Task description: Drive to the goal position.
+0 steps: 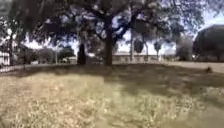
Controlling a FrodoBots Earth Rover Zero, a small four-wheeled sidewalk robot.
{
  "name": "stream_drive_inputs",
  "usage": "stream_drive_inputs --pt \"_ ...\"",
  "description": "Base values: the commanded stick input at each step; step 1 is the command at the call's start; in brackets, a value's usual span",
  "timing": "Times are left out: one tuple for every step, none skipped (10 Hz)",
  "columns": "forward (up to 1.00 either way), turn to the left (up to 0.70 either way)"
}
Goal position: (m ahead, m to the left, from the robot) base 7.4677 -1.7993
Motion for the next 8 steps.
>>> stream_drive_inputs --pt "0.7 -0.35" --pt "0.7 -0.35" --pt "0.7 -0.35" --pt "0.7 -0.35" --pt "0.7 -0.17" --pt "0.7 0.0" --pt "0.7 0.0" --pt "0.7 0.0"
